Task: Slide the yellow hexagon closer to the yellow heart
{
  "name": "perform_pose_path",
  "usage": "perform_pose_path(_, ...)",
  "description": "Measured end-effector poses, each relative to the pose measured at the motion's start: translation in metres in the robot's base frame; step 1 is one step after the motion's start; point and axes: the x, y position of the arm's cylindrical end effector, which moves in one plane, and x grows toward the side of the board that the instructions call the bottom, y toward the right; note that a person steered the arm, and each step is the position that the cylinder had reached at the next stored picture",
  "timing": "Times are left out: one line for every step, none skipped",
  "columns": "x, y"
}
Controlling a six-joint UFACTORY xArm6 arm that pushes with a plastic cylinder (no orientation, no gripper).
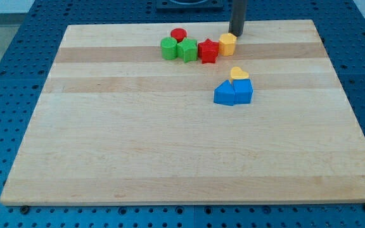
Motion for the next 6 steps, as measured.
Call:
perform_pose_path(-0.002, -0.002)
perform_pose_path(0.005, -0.009)
perform_pose_path(0.017, -0.025)
perform_pose_path(0.029, -0.026)
perform_pose_path(0.041, -0.026)
perform_pose_path(0.044, -0.019)
